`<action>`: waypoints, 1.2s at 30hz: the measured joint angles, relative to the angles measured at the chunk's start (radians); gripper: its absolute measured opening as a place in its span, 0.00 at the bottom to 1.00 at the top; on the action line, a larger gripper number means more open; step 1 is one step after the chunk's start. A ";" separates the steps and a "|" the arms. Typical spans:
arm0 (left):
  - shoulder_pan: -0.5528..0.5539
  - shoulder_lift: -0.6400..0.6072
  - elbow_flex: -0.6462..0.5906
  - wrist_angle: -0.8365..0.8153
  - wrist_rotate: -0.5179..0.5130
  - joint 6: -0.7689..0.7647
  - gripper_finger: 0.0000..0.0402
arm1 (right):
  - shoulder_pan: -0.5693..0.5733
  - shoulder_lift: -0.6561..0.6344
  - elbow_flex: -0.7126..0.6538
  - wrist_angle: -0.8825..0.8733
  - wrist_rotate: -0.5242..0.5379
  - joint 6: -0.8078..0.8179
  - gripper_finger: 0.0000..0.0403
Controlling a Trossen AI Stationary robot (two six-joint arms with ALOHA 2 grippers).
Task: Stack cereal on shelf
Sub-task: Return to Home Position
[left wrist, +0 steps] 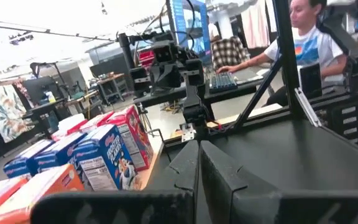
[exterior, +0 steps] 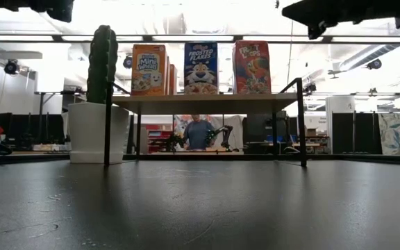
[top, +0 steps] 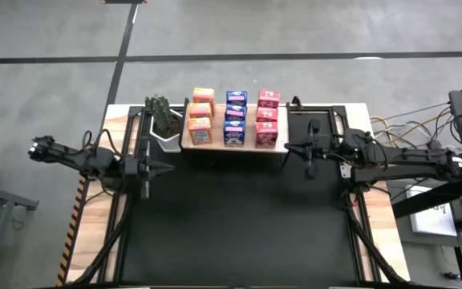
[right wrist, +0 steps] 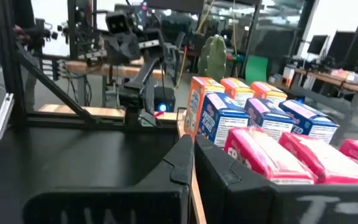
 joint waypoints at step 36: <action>0.000 -0.278 -0.100 -0.065 0.000 -0.058 0.00 | 0.000 -0.435 -0.296 0.002 0.001 0.011 0.02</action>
